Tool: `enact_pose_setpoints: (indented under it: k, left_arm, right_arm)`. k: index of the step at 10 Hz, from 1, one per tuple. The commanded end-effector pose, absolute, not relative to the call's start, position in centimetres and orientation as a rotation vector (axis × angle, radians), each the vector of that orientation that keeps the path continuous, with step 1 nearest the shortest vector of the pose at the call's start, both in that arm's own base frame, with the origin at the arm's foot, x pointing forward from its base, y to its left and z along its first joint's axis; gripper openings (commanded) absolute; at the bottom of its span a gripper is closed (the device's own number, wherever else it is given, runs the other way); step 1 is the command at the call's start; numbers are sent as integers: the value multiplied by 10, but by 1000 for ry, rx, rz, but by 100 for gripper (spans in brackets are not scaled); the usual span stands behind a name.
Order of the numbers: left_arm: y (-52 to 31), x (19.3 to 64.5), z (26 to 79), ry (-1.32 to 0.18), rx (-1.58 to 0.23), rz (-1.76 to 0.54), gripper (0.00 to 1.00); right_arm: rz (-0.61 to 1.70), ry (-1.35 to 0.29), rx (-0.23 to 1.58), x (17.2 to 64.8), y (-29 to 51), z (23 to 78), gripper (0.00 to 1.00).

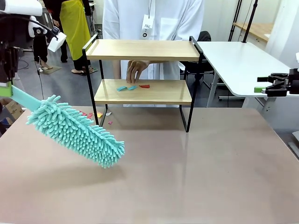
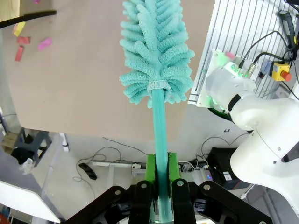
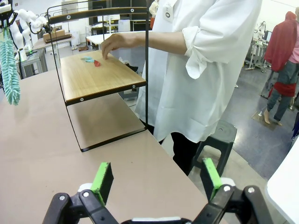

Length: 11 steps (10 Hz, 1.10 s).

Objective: Clean the shelf.
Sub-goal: Clean the specific section of the Shelf indicated by the human with the Duster.

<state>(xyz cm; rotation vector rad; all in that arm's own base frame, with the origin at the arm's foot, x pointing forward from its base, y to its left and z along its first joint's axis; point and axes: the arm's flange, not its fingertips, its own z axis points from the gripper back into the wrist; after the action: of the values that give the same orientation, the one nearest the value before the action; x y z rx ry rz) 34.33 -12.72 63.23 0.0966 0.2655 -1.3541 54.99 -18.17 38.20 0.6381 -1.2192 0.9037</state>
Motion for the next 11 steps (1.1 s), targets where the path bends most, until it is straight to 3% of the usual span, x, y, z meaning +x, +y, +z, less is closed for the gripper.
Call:
enact_pose_setpoints:
  k: [1, 10, 11]
  left_arm:
    - [-126, 339, 635, 261, 82, -1360, 13]
    - [-127, 343, 632, 266, 97, -1354, 13]
    - [-126, 340, 619, 191, 29, -1393, 13]
  right_arm:
    - [904, -1212, 633, 551, -181, 386, 100]
    - [904, -1212, 633, 551, -181, 386, 100]
    - [904, -1212, 633, 551, -181, 386, 100]
